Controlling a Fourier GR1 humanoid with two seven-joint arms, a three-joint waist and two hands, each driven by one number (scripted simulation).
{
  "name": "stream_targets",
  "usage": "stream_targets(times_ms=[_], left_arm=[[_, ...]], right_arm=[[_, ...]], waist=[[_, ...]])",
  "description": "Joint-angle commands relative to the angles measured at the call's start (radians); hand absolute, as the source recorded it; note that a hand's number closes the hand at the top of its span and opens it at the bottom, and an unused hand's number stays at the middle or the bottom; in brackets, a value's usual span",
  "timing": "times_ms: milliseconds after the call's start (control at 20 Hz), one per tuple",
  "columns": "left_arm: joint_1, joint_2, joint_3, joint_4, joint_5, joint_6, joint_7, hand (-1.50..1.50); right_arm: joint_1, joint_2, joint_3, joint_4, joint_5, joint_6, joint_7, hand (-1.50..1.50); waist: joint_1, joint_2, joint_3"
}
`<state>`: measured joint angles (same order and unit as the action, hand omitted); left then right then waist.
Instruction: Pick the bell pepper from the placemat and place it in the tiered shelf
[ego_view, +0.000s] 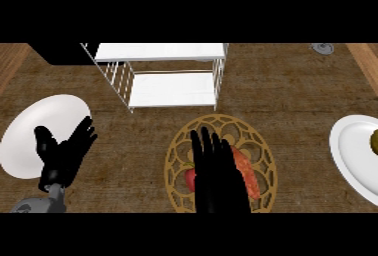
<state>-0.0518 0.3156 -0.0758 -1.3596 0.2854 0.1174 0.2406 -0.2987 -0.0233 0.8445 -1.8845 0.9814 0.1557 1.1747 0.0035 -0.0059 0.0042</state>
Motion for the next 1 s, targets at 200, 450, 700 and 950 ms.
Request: stream_targets(times_ms=[200, 450, 700, 950], left_arm=[[0.006, -0.033, -0.006, 0.022, -0.009, 0.005, 0.031, 0.0], [0.004, -0.045, -0.006, 0.045, -0.036, -0.002, -0.011, 0.0], [0.039, -0.024, 0.02, 0.028, -0.014, -0.043, -0.016, 0.0], [0.051, -0.028, 0.011, -0.049, -0.017, -0.023, 0.049, 0.0]], right_arm=[[0.042, 0.022, 0.04, 0.076, 0.106, -0.031, 0.154, -1.5], [0.018, 0.022, 0.067, 0.131, 0.078, -0.071, 0.176, -1.5], [-0.007, 0.023, 0.022, 0.178, 0.112, -0.073, 0.174, -1.5], [-0.014, 0.023, -0.034, 0.258, 0.127, -0.102, 0.121, -1.5]], waist=[[-0.006, 0.004, -0.005], [-0.001, 0.005, -0.005], [0.004, 0.004, -0.005], [0.006, 0.004, -0.004]])
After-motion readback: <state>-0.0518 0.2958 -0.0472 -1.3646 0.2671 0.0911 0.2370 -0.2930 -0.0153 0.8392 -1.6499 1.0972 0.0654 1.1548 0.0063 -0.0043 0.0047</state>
